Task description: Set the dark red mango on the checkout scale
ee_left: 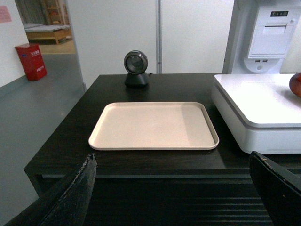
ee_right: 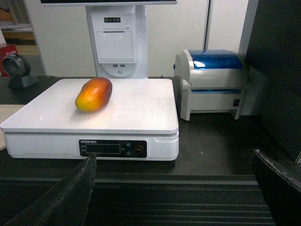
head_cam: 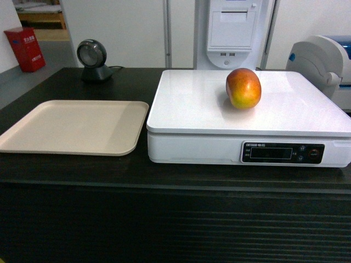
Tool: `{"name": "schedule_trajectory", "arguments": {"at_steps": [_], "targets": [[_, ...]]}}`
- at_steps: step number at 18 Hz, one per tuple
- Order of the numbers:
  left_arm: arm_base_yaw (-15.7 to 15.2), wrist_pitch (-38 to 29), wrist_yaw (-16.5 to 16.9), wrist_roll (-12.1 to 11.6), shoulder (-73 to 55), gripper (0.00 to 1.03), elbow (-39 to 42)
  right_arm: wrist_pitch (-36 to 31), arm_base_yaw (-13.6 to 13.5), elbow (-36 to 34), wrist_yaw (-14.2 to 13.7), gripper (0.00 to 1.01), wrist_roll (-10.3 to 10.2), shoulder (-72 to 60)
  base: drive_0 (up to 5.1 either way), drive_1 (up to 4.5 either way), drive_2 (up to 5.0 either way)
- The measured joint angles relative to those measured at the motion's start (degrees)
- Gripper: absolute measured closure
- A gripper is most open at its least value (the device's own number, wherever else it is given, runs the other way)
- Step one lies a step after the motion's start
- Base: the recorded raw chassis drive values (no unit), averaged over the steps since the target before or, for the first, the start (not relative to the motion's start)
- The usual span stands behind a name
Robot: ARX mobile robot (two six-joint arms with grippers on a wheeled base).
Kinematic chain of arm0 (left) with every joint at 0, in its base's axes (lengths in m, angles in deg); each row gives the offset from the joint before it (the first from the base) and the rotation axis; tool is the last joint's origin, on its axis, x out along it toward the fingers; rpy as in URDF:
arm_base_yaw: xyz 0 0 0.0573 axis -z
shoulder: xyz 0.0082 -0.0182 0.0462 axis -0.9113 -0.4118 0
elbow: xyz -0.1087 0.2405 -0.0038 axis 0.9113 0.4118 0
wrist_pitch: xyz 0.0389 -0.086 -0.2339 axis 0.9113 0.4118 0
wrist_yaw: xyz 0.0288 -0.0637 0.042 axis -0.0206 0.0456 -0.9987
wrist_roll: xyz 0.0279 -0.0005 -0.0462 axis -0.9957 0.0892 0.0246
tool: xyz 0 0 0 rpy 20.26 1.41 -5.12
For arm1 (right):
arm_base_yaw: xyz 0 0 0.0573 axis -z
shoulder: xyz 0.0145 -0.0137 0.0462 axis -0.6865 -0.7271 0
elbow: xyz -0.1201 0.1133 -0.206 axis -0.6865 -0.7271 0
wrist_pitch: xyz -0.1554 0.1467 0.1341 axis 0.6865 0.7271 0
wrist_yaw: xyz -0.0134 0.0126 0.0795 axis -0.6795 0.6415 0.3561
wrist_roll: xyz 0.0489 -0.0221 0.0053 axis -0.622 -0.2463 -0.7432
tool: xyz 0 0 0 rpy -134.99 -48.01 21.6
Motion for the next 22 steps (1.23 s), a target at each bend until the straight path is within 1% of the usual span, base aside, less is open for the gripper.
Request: {"name": "schedule_trajectory", "arguments": {"at_steps": [22], "targets": [[0.0, 0.0, 0.0, 0.0, 0.0, 0.05, 0.0, 0.0, 0.0, 0.0, 0.0, 0.03, 0.0, 0.0, 0.0, 0.00, 0.0]]}}
